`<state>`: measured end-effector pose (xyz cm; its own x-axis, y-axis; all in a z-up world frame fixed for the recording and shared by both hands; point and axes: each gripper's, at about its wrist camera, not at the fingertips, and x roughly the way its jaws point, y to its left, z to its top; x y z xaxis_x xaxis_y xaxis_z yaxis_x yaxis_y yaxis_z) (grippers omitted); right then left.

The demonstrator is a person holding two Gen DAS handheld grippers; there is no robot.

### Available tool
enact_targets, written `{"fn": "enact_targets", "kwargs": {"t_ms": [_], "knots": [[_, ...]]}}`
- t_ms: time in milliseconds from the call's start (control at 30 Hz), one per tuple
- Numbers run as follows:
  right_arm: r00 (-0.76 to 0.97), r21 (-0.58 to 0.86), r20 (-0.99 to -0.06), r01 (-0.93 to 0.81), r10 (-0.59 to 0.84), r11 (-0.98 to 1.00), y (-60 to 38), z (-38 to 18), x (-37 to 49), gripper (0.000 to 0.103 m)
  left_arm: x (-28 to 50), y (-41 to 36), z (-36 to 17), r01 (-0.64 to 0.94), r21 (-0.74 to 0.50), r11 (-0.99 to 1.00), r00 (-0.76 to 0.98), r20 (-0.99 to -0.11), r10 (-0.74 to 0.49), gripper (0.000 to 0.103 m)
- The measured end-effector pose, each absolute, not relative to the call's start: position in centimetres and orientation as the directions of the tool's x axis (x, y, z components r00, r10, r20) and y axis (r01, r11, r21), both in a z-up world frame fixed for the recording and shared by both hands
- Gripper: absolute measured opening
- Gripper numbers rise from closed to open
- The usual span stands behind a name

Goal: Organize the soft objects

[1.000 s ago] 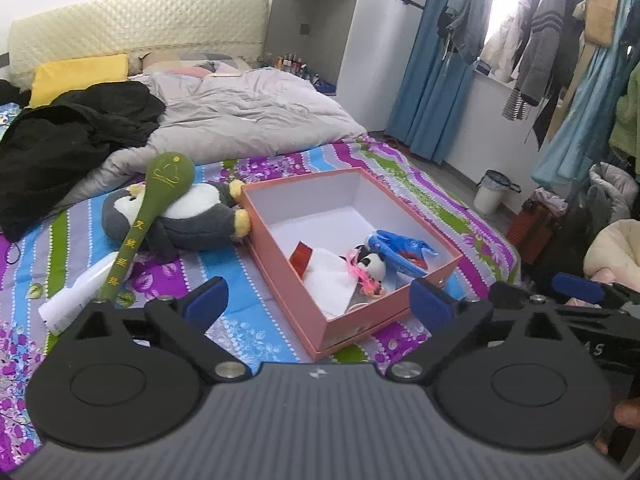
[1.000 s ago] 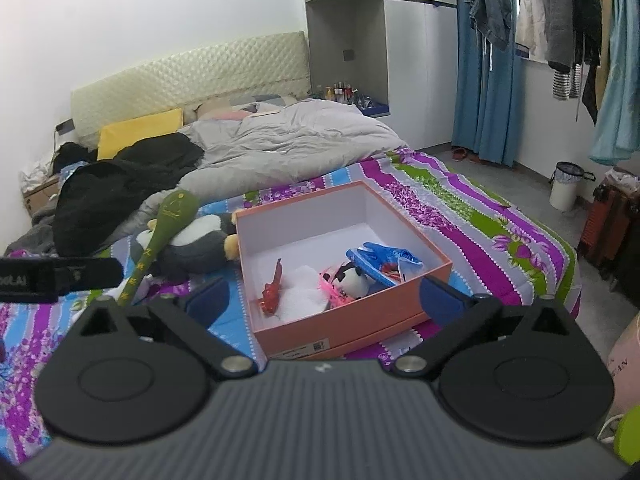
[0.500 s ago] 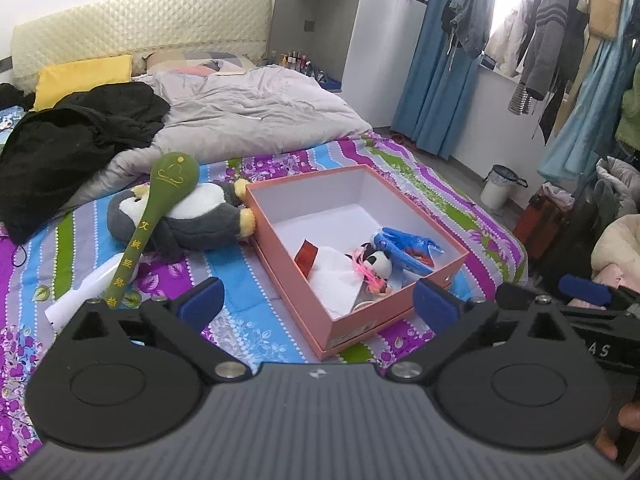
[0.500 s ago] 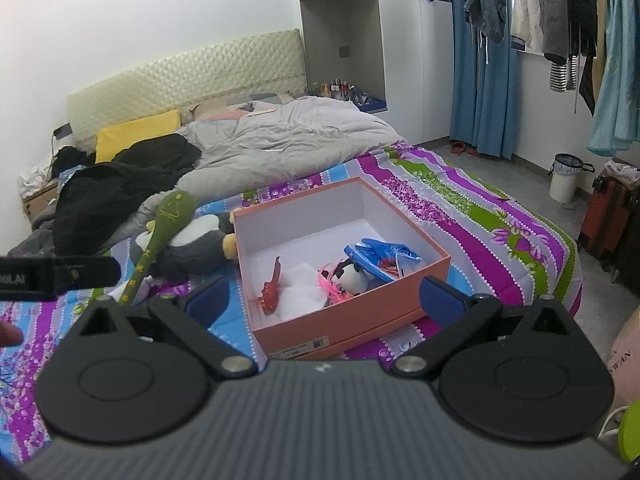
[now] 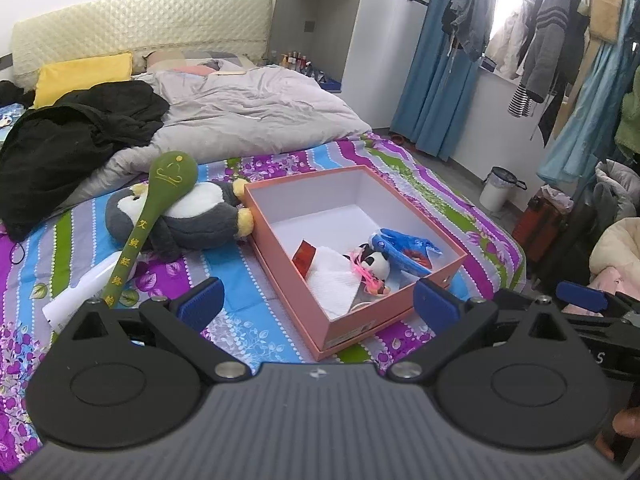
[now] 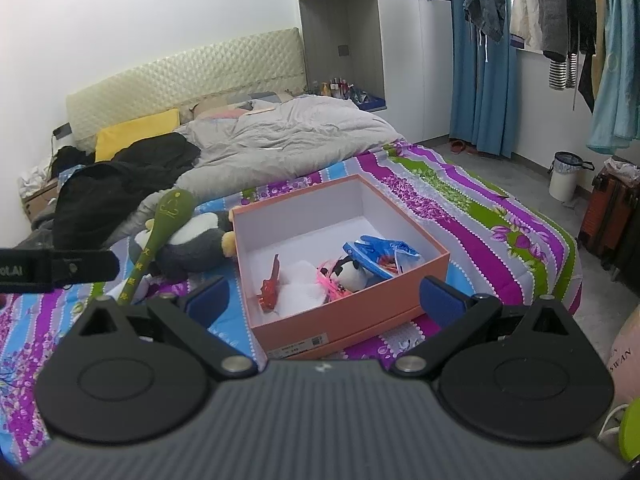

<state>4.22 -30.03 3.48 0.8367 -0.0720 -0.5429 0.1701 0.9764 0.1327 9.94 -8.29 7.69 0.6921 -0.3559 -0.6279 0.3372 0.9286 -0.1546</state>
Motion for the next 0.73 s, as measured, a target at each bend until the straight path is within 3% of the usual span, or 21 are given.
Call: {"fn": "enact_targets", "kwargs": {"t_ms": [733], "knots": [[0.839, 0.142, -0.54, 0.164, -0.062, 0.976, -29.96, 3.74, 4.19, 0.103, 9.72, -8.65, 7.97, 0.337, -0.14, 0.931, 0.699, -0.625, -0.347, 0.102]]}}
